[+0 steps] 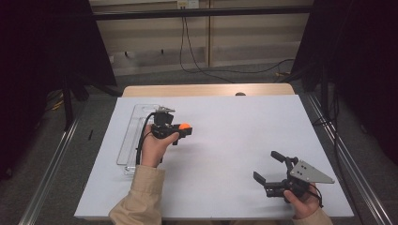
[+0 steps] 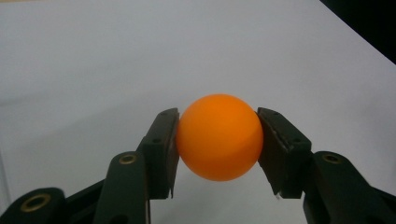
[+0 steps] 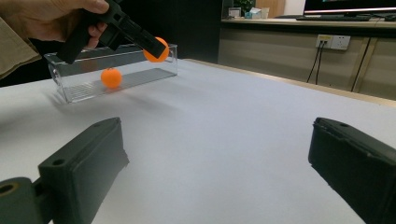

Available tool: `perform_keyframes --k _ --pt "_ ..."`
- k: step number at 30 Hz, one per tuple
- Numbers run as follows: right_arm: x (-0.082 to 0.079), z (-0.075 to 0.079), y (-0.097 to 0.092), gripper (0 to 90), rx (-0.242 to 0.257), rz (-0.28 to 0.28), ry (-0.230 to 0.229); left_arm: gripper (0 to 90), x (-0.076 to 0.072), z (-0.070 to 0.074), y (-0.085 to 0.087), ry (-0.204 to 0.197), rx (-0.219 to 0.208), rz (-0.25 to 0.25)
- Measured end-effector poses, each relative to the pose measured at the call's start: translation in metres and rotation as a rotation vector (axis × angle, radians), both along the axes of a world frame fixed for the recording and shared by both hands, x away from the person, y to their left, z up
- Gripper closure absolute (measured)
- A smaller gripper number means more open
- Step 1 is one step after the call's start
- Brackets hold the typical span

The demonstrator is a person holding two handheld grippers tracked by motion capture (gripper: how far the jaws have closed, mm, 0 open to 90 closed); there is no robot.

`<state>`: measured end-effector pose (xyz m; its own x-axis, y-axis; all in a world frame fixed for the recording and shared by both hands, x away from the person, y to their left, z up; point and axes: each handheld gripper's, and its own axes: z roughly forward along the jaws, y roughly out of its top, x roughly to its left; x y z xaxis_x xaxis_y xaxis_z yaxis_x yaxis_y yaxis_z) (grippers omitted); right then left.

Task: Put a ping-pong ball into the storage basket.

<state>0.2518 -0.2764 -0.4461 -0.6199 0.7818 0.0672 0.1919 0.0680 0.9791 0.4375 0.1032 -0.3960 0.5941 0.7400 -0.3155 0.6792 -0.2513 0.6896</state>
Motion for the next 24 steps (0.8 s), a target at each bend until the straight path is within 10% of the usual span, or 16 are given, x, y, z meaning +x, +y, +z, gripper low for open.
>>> perform_keyframes --k 24 --pt "0.0 0.0 0.0 3.0 -0.001 0.002 -0.004 50.8 0.0 0.008 0.021 -0.007 -0.005 0.032"
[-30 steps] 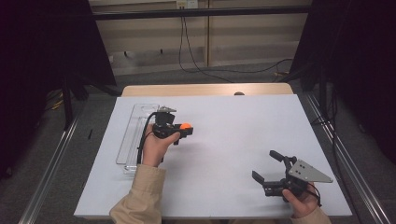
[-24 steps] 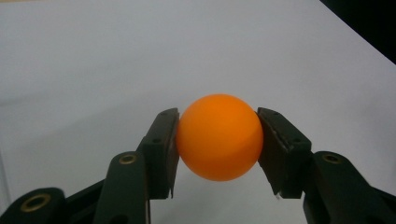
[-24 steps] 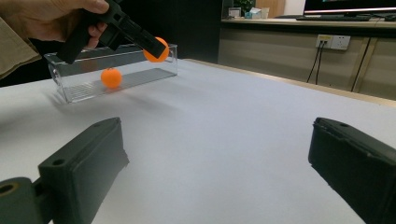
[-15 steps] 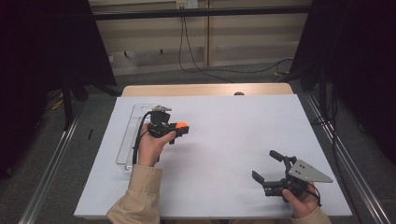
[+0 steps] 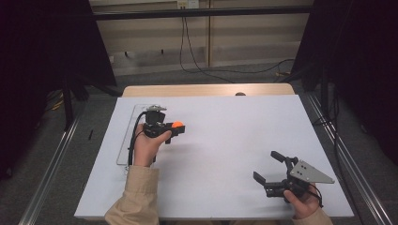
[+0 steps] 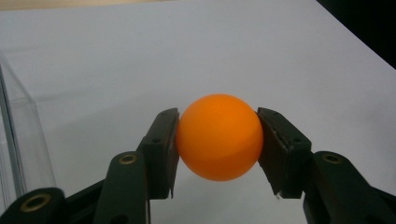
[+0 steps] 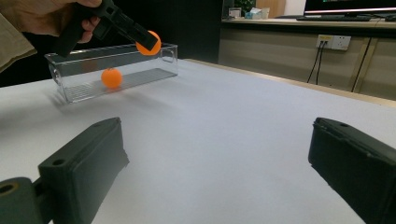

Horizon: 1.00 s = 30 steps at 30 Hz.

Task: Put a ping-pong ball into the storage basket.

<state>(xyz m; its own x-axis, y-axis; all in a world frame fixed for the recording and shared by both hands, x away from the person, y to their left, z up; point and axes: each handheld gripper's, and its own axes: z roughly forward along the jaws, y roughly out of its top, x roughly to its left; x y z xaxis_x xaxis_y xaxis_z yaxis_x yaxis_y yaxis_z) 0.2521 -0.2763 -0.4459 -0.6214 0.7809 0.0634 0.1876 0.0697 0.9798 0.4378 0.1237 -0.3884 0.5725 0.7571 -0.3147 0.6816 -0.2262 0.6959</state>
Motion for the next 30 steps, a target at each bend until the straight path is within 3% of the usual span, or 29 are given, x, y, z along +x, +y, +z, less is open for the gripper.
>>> perform_keyframes --k 30 --pt "0.0 0.0 0.0 3.0 -0.001 0.001 -0.002 50.9 -0.001 0.008 0.026 -0.022 0.021 0.048"
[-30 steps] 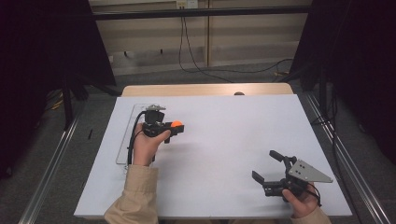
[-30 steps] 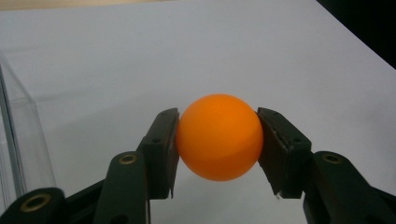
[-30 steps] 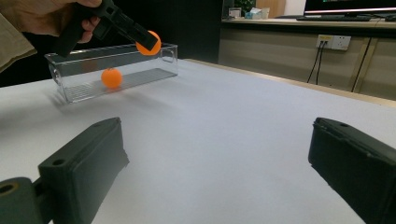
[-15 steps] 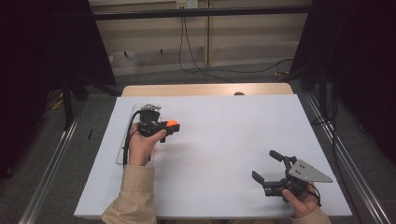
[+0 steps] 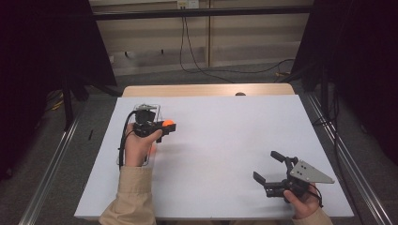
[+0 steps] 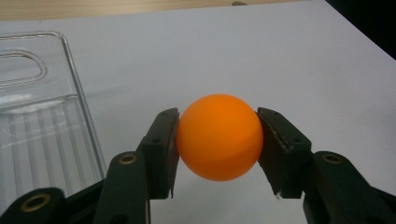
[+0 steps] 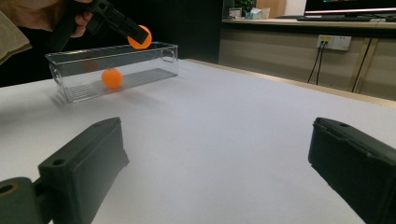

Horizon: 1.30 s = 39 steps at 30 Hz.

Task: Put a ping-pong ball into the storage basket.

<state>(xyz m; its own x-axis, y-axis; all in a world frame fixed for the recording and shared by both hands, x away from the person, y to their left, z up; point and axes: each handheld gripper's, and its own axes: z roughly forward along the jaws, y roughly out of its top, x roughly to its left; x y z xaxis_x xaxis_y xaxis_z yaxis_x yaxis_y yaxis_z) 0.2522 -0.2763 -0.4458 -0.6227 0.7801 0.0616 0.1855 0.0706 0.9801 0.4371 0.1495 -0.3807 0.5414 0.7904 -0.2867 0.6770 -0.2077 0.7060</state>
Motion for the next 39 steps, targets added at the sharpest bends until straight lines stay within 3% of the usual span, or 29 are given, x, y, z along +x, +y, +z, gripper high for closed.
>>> perform_keyframes --k 39 --pt "0.0 0.0 0.001 3.0 0.0 0.002 0.003 50.9 -0.003 0.003 0.029 -0.029 0.027 0.066"
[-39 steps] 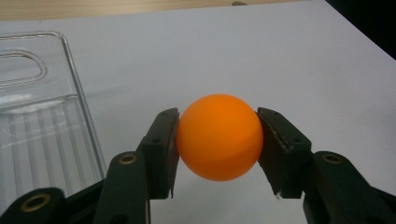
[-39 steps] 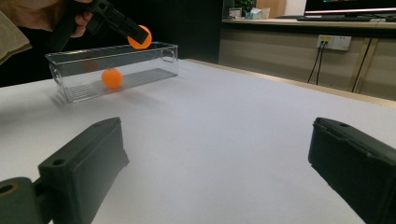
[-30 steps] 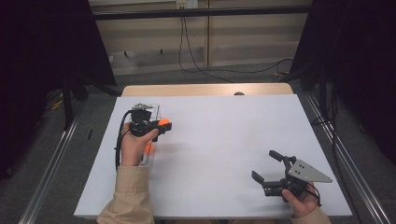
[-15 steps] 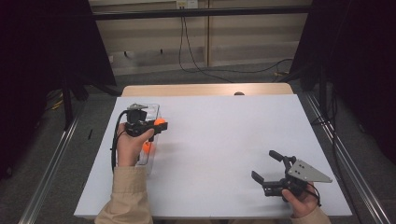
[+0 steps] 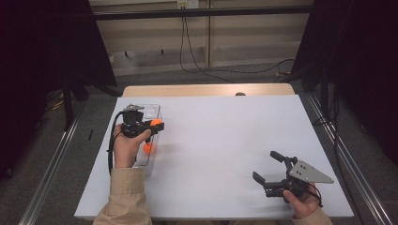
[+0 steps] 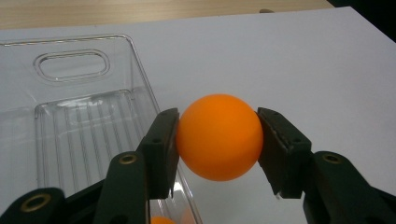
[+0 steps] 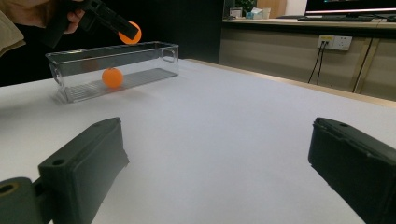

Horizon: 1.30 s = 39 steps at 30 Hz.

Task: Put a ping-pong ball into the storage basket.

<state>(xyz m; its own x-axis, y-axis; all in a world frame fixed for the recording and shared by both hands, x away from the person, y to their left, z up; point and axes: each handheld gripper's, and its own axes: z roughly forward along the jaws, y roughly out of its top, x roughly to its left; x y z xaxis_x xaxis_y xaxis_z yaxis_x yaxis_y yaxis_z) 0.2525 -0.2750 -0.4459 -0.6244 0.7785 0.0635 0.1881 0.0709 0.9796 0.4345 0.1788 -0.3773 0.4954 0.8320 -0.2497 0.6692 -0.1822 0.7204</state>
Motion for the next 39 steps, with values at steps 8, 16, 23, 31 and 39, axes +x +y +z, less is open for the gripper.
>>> perform_keyframes --k 8,16,23,31,39 --pt "0.0 0.0 0.0 3.1 -0.003 0.001 -0.002 50.8 -0.001 0.0 0.005 -0.007 -0.001 0.021" --pt "0.0 0.0 0.001 3.1 -0.003 0.001 -0.002 50.9 -0.002 0.0 0.012 -0.013 0.008 0.036" --pt "0.0 0.0 0.001 3.1 -0.003 0.002 -0.003 50.9 -0.003 0.0 0.018 -0.02 0.017 0.053" --pt "0.001 0.0 0.001 3.1 -0.004 0.002 -0.001 50.8 -0.004 -0.002 0.023 -0.024 0.032 0.073" --pt "0.001 -0.001 0.001 3.1 -0.007 0.004 -0.002 50.8 -0.006 -0.001 0.03 -0.036 0.048 0.099"
